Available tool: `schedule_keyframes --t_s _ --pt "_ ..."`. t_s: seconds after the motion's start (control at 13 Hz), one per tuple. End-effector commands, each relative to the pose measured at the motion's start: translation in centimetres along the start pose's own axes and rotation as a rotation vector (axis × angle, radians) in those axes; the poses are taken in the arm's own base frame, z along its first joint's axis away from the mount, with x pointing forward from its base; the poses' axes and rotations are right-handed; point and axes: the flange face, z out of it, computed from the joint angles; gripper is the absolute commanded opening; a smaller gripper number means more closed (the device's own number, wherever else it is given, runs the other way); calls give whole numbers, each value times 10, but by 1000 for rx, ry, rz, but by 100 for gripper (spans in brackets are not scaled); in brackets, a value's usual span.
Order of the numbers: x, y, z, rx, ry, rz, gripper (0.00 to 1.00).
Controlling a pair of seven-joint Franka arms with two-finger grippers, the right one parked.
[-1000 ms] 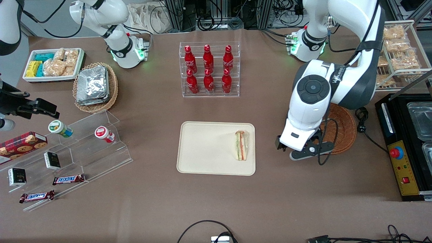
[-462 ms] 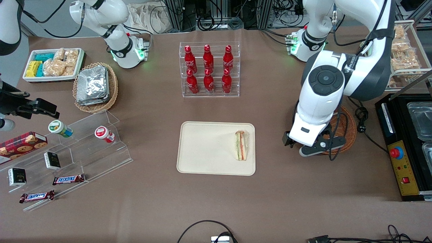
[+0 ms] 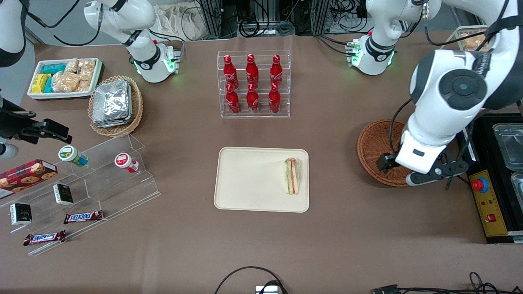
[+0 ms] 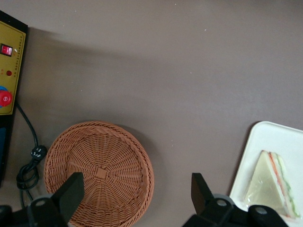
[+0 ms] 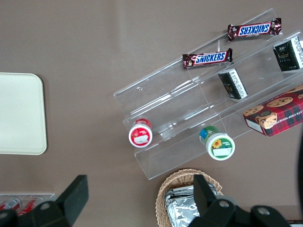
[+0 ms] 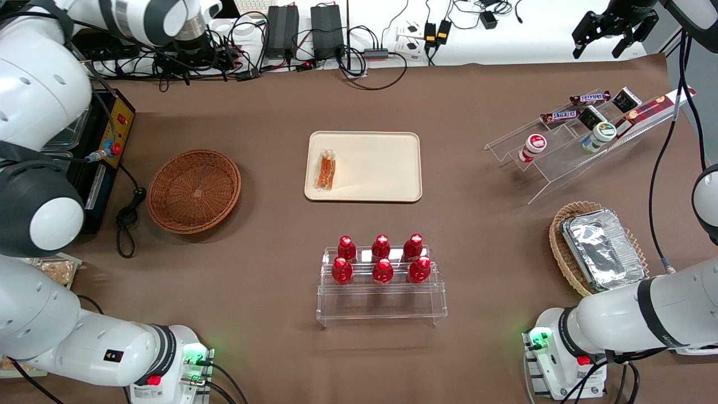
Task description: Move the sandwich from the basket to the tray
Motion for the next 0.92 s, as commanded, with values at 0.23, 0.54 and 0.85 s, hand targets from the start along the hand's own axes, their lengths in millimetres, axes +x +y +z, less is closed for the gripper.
schedule_keyframes --t_s 0.23,0.54,0.85 --pt "-15 -65 -47 -38 -29 228 100" --pt "-27 -103 -76 -53 -49 314 100" --pt "-45 -125 -108 -46 -40 315 100"
